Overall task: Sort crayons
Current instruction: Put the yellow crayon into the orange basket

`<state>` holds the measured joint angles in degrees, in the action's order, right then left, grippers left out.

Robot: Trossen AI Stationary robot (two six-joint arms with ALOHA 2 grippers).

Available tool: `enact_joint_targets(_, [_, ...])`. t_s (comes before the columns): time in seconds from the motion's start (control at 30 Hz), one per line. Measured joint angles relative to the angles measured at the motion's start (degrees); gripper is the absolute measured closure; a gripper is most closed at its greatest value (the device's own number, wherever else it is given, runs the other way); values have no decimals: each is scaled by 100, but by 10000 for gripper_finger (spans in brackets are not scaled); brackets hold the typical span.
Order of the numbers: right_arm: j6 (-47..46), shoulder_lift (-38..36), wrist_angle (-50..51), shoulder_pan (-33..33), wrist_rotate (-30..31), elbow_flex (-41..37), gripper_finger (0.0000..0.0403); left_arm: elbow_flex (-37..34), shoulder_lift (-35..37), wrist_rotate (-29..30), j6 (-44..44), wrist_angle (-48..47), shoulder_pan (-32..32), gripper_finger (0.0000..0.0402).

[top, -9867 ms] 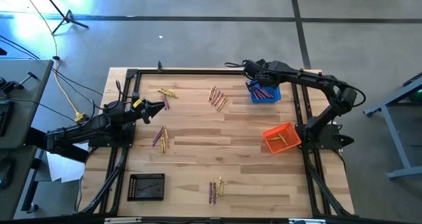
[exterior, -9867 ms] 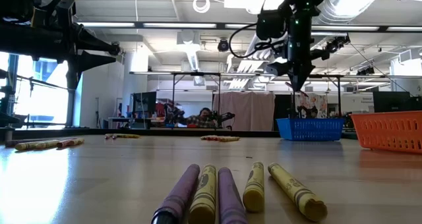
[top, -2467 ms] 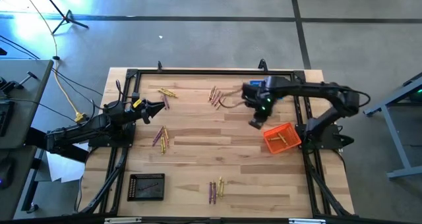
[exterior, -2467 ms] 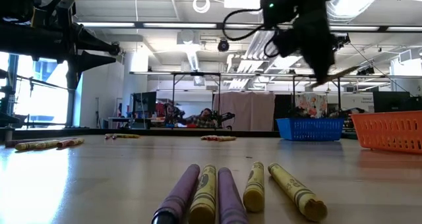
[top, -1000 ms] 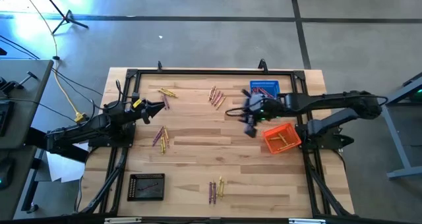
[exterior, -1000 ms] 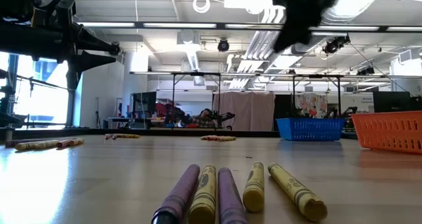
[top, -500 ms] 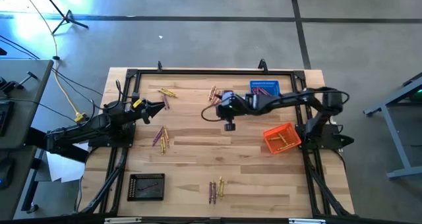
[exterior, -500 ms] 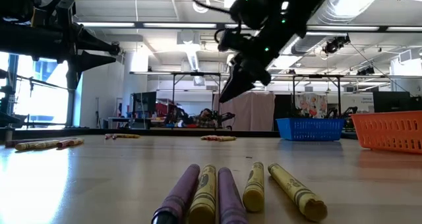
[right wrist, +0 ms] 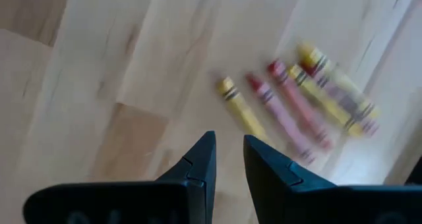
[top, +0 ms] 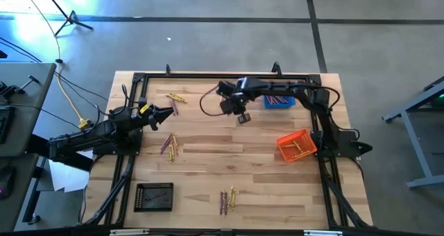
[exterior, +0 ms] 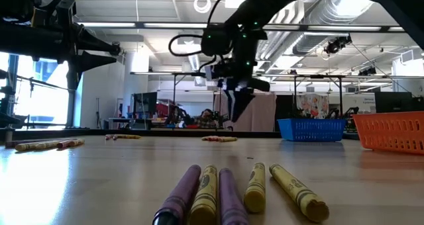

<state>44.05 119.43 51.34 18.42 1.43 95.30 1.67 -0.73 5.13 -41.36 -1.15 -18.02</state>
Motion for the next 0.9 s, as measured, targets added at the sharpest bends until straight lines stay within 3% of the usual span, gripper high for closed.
enact_joint_targets(0.23, [1211,175,22,343,-640,165,341,0,-2,0,0,0,1,296])
enact_joint_targets(0.47, [1190,545,48,420,-239,85,341,0,-1,0,0,0,1,296])
enact_joint_targets(0.9, [1328,613,-199,417,-81,149,341,0,-2,0,0,-2,0,296])
